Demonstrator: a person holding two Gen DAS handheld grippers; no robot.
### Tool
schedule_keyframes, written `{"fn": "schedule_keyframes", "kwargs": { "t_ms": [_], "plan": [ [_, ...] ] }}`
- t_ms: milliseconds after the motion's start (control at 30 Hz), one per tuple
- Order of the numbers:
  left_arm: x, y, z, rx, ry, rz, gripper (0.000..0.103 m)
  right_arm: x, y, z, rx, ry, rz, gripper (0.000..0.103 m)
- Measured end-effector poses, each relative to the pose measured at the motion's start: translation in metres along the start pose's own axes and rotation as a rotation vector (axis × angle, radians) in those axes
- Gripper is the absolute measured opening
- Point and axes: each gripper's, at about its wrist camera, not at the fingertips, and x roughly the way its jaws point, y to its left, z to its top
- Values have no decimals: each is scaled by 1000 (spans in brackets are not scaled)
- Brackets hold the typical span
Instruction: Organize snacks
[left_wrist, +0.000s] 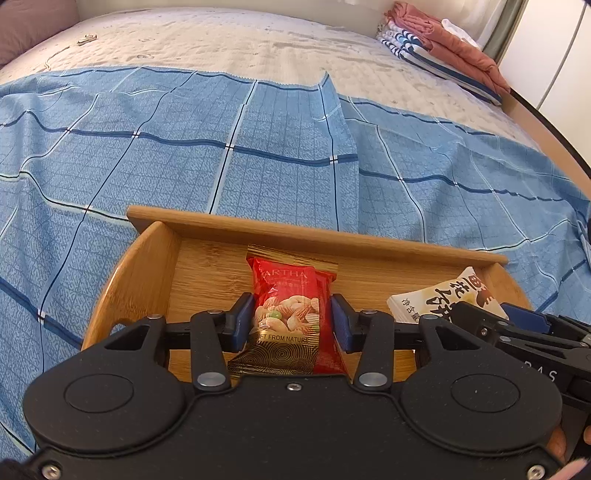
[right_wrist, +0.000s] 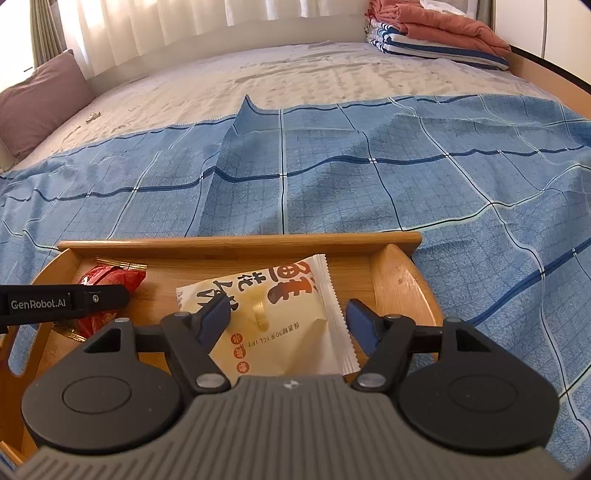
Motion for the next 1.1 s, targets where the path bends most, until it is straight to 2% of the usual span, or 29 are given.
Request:
{"fn": "schedule_keyframes", "kwargs": {
  "t_ms": [233, 300, 367, 467, 767, 967, 1100],
  "plan": [
    [3, -2, 1, 16, -20, 15, 45, 4, -7, -1, 48, -2, 20, 80],
    [3, -3, 0, 22, -21, 18, 52, 4, -9, -2, 62, -3, 22, 85],
    [3, -4, 0, 24, -15, 30, 72, 3, -11, -4, 72, -4, 26, 89],
    [-1, -5, -1, 30, -23, 54, 81, -1, -14, -7, 85, -10, 32, 91],
    [-39, -7, -14, 60, -55, 33, 95, -41, -8, -8, 65, -66, 49, 100],
    [-82, -11, -41, 96, -82, -1, 96, -88, 0, -17, 31, -123, 77, 103],
    [-120, -12, -66, 134, -141, -8, 99, -124, 10, -34, -35, -177, 78, 103]
  ]
}}
